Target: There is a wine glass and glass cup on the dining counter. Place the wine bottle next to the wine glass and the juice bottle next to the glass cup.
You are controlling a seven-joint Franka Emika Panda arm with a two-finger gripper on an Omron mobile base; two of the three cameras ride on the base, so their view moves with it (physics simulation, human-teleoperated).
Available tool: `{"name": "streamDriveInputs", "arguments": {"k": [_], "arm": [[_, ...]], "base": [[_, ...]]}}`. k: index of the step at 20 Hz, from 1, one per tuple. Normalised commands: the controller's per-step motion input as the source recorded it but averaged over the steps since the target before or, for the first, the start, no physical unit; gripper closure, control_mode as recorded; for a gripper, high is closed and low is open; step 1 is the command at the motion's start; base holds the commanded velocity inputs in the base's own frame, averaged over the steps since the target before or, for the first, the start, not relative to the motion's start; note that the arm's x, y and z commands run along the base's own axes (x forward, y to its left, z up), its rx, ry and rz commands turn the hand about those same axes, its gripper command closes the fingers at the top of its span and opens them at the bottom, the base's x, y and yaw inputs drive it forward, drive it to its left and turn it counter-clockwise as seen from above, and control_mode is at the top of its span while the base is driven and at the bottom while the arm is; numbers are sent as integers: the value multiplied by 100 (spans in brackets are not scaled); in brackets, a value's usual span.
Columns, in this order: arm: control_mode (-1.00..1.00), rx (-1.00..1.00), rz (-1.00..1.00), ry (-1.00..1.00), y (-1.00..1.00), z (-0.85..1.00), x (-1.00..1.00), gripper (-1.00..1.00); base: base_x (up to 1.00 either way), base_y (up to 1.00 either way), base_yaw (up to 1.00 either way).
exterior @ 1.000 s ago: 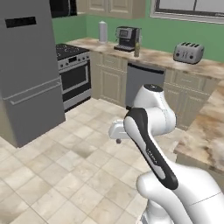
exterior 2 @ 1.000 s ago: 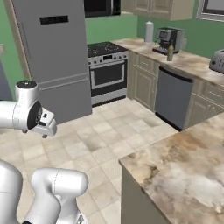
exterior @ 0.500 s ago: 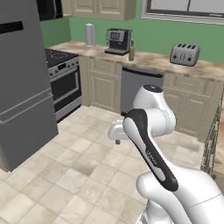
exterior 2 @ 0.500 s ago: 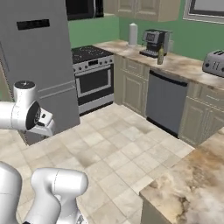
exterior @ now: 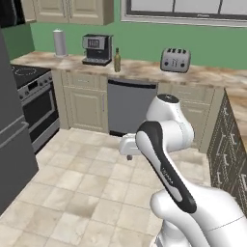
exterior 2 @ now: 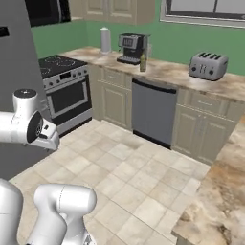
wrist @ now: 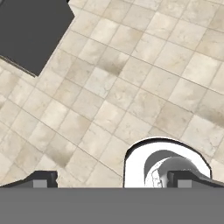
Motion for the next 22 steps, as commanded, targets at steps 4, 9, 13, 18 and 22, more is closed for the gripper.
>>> {"name": "streamDriveInputs", "arguments": {"k": [4,9,13,18,22], "arm": [[100,0,0,0,0,0,0,-100],[100,0,0,0,0,0,0,-100],[100,0,0,0,0,0,0,-100],[100,0,0,0,0,0,0,-100],[100,0,0,0,0,0,0,-100]], "base": [[83,30,-29],[86,28,-25],[90,27,-19],[93,26,-14],[92,26,-14]]}}
